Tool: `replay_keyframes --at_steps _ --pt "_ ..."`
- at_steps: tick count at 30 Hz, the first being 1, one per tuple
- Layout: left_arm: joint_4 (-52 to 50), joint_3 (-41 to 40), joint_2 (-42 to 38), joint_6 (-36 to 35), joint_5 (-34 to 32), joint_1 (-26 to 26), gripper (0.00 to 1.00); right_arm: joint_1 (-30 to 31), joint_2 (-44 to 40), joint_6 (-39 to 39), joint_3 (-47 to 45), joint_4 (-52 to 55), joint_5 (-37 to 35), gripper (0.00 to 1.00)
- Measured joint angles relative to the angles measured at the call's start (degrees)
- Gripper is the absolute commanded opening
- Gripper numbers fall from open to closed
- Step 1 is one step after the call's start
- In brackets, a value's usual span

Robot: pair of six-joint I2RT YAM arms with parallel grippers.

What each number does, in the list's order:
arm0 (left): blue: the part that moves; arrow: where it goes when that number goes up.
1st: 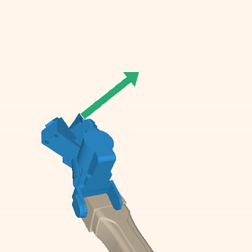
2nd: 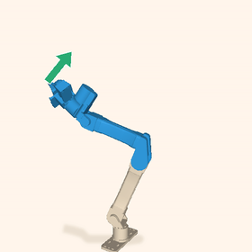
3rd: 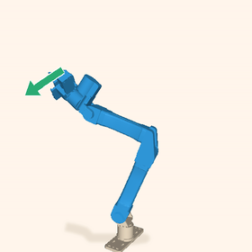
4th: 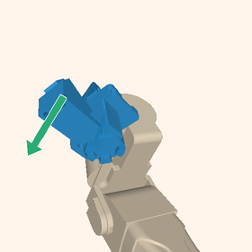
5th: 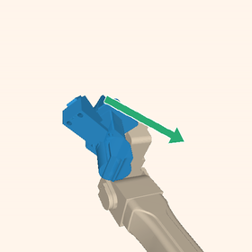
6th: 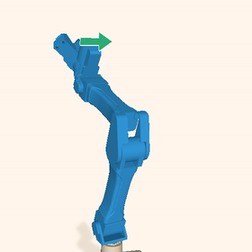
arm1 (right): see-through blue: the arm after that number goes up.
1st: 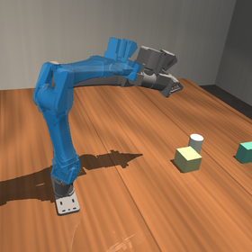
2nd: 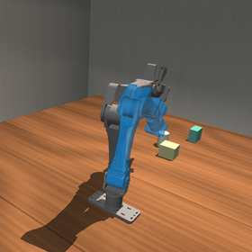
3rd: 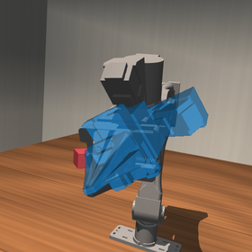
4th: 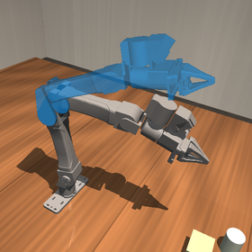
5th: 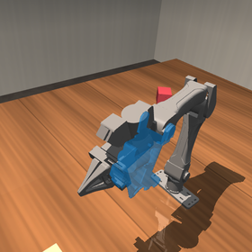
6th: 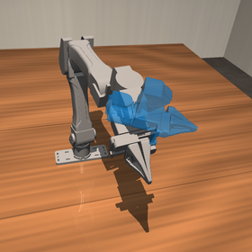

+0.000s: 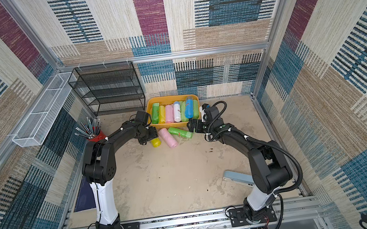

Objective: Put the roll of trash bags into the storage box
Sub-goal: Pick up the roll of trash bags from the center of the board.

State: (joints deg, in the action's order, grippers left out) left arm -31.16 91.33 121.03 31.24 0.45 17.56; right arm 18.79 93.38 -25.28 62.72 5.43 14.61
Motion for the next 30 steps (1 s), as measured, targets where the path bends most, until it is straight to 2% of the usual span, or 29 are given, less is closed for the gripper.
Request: replay_keyframes --at_steps 9,21,30 --pt "2.3 -1.8 0.6 0.1 -0.4 -0.3 0.68 0.0 -1.7 -0.2 -1.8 0.0 0.5 0.99" --pt "6.9 -7.3 -2.1 0.1 -0.2 -0.5 0.42 0.0 -3.5 -1.6 -4.7 -0.4 1.5 0.99" --pt "7.3 -10.7 -4.9 -0.2 1.3 -0.5 0.32 0.0 -4.4 -3.1 -5.5 -0.9 3.4 0.99"
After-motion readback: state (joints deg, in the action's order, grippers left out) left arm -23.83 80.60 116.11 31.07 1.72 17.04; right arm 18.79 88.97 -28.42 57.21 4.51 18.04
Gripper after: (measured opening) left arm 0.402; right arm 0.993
